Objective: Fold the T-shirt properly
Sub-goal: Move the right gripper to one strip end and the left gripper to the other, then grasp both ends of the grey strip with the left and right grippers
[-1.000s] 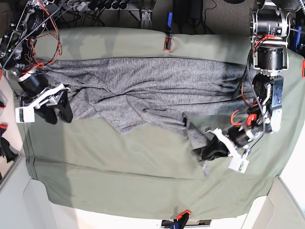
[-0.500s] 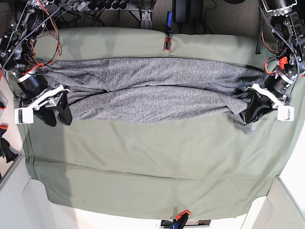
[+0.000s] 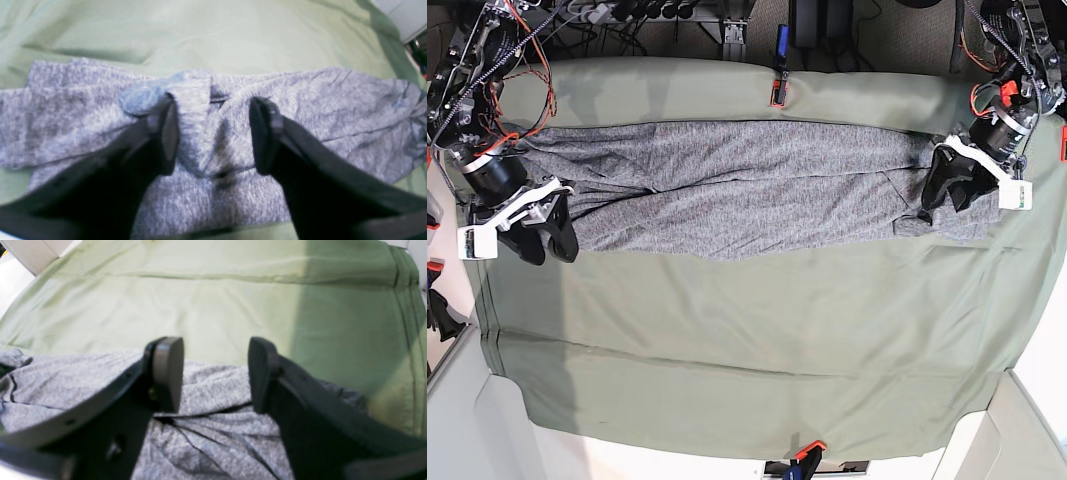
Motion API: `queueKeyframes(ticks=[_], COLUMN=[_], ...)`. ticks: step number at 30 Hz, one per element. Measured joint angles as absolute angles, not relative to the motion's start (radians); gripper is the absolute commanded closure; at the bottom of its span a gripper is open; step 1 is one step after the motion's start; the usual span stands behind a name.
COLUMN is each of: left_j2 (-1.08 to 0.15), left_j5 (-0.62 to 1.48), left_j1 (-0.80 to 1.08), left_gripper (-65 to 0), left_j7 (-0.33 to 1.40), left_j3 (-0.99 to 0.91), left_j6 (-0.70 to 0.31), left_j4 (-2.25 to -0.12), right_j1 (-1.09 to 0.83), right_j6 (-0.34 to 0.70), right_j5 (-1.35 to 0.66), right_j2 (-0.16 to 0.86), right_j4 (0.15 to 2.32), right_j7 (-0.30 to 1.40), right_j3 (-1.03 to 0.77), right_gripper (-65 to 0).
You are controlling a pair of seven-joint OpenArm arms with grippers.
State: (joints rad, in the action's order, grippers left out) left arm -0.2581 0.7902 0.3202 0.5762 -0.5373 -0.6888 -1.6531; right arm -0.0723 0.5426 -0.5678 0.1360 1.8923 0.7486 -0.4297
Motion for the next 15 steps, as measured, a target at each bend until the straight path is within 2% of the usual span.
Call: queueKeyframes(ticks=[8, 15], left_j2=[-0.269, -0.313], left_j5=[0.879, 0.892], left_j1=[0.318, 0.319], left_gripper=[-36.6, -36.6], left_j7=[0.598, 0.606], left_j3=[-0.694, -0.707], left_j6=[-0.689, -0.689], left_j4=[-1.654, -1.654], right_j1=[-0.072, -0.072], right_j6=[0.543, 0.543], right_j5=[-0.568, -0.568], right_j2=[0.136, 0.136], right_j4=[1.892, 1.892], right_j7=[0.749, 0.749], right_j3=[-0.43, -0.43], right_gripper=[-31.0, -31.0])
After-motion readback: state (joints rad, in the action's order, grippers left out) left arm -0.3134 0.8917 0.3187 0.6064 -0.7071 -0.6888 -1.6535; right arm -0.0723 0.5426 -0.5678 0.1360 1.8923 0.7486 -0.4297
